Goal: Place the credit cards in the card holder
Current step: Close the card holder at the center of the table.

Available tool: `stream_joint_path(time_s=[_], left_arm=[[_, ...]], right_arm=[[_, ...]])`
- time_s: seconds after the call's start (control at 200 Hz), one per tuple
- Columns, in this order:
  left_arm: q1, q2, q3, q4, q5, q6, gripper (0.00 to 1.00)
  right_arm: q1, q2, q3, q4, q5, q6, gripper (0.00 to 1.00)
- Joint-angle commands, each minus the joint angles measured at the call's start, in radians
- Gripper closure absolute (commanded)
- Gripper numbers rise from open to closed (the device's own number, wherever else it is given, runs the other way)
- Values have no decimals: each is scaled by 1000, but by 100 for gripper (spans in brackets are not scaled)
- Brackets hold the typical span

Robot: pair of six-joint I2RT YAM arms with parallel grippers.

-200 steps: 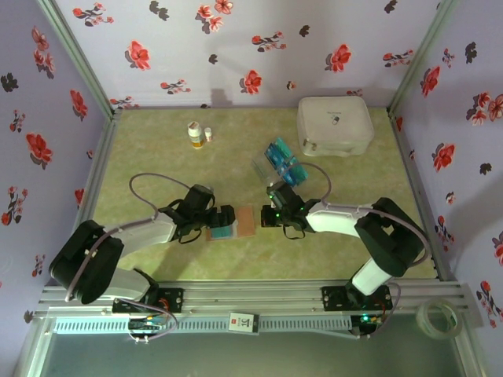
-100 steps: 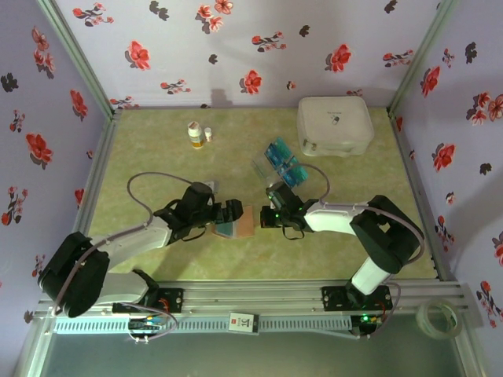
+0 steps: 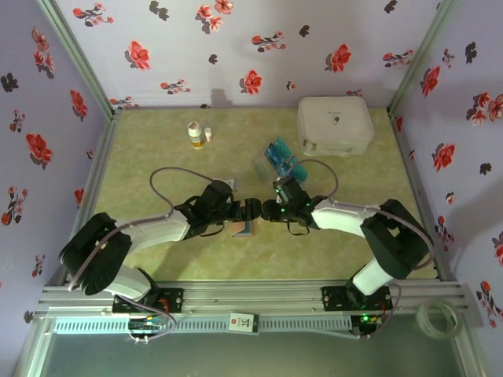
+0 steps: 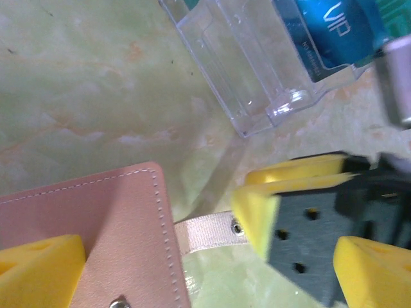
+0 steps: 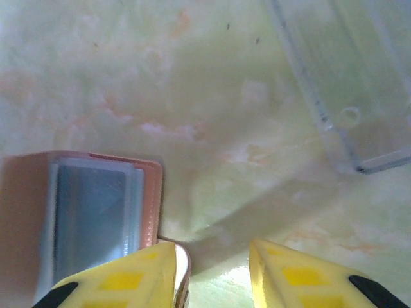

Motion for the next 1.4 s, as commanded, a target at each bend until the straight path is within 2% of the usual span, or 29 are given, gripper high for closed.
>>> stream_joint_path(time_s=[0.0,0.17,0.42,0.645,0.935,1.395], left_arm=[[-20,47,27,55,9,-23,0],[-42,102,37,68,-11,-25,0],[-78,137,-23,45,-155,-76,0],[-77,101,0,6,-162,-58,0],[-31,29,87,-98,-151,-15,0],[70,-91,55,-139,-143,-6,0]], right_arm=[[-23,-70,-26,-69,17,-26,65],[-41,-141,-82,-81,22,-18,65],[-42,-195,-147,-26,-4,25,66],[-33,-201,-163,85,-95,64,72],[69,-203,-131,145,-88,83,85],[211,-162,-45,207,-63,67,93]])
